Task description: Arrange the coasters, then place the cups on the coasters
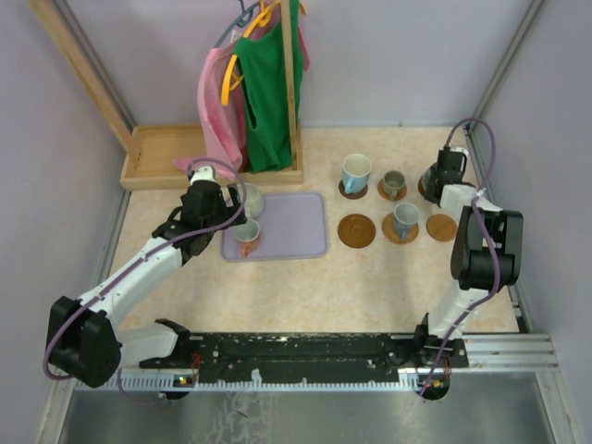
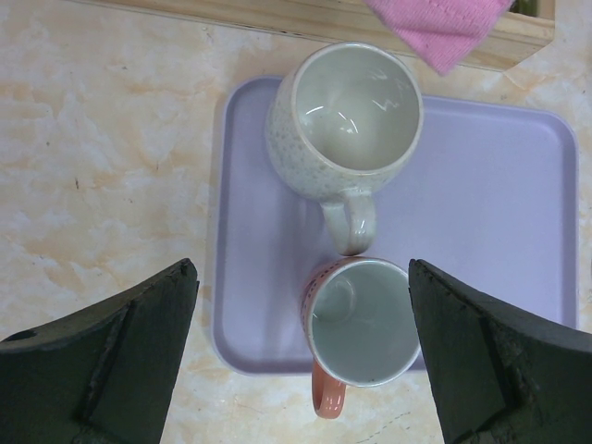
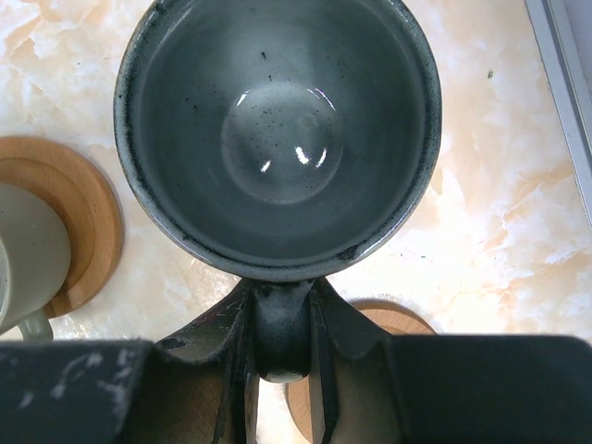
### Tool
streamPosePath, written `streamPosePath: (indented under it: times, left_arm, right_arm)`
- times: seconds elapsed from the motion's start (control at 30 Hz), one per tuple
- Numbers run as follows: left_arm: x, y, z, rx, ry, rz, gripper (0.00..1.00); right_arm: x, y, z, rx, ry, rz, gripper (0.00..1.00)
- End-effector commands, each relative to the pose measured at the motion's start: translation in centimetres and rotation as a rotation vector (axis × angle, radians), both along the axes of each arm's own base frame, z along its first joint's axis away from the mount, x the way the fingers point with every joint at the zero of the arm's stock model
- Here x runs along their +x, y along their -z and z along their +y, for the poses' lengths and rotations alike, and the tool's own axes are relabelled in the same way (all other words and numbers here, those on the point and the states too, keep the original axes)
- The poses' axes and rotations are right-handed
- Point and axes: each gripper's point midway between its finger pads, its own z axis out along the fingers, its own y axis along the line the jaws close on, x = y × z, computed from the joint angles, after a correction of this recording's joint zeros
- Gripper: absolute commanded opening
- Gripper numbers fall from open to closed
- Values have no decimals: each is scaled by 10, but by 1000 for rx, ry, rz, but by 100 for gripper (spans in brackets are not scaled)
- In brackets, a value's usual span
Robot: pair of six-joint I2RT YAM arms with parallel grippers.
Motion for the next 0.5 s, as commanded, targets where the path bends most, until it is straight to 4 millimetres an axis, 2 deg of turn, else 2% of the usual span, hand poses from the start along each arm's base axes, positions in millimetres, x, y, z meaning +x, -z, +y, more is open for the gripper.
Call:
streamPosePath:
  times: [0.0,0.23,0.47]
  left_arm:
    - [4,-7,-1,-15,0,-26,100]
    - [4,-7,-1,-17,-1,-24,100]
    - [4,-8,0,-18,-2,-28,100]
  right_arm:
    - [23,-32,-15,-30,41,-111,19]
    - [20,-31,-16,-33,50,-103,30]
    - [19,-35,-17,-35,58,-110,36]
